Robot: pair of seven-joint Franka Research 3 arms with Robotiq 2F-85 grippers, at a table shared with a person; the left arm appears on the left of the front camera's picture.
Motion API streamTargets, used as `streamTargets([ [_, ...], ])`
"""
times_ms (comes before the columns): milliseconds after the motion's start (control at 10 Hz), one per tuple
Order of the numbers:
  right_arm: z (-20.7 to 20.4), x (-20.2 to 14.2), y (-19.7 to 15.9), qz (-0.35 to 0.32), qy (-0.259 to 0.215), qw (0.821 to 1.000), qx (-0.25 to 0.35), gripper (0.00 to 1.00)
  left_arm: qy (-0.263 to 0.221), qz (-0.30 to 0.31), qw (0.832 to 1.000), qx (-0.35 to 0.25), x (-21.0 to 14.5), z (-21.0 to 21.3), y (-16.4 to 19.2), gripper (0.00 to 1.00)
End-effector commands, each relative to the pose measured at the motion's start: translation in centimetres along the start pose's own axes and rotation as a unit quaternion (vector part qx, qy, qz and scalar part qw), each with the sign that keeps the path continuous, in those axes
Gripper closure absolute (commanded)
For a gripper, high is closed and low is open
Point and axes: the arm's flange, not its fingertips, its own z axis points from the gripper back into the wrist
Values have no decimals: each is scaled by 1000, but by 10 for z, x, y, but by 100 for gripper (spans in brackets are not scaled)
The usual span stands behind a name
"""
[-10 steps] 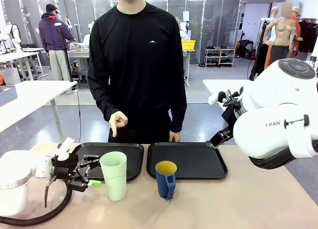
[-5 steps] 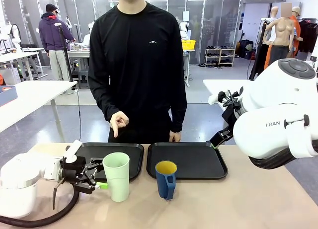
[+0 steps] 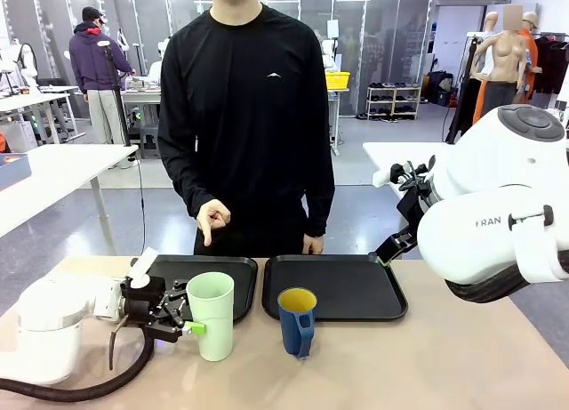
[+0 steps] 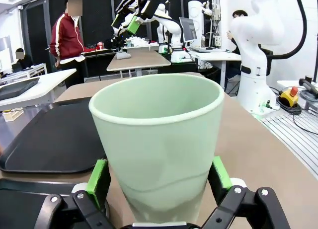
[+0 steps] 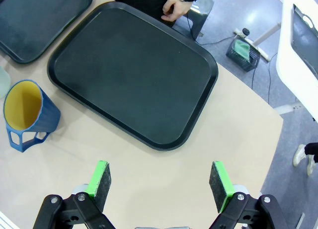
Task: Sort and store the cups by type.
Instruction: Pick up the Reusable plastic cup.
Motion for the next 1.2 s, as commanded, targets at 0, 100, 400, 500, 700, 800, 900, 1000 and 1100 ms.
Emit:
streamTargets([
  [0, -1, 0, -1, -2, 1, 1000, 1, 0, -24, 0, 1000, -12, -8, -7, 7, 0],
  [100, -1, 0, -1, -2, 1, 1000, 1, 0, -24, 4, 1000, -17, -7, -10, 6, 0],
  [400, -1, 0, -1, -2, 1, 1000, 1, 0, -33, 16, 999, -31, -7, -16, 3, 0],
  [500, -1, 0, -1, -2, 1, 1000, 1, 0, -34, 18, 999, -35, -8, -18, 4, 0],
  [700, -1, 0, -1, -2, 1, 1000, 1, 0, -27, 19, 999, -33, -13, -20, 8, 0],
  [800, -1, 0, -1, -2, 1, 1000, 1, 0, -20, 17, 999, -31, -15, -22, 10, 4],
  [900, -1, 0, -1, -2, 1, 1000, 1, 0, -21, 19, 999, -27, -17, -23, 12, 13],
  [1000, -1, 0, -1, -2, 1, 1000, 1, 0, -18, 13, 999, -25, -17, -23, 11, 24],
  [1100, -1, 0, -1, -2, 1, 1000, 1, 0, -23, 16, 999, -27, -16, -24, 11, 33],
])
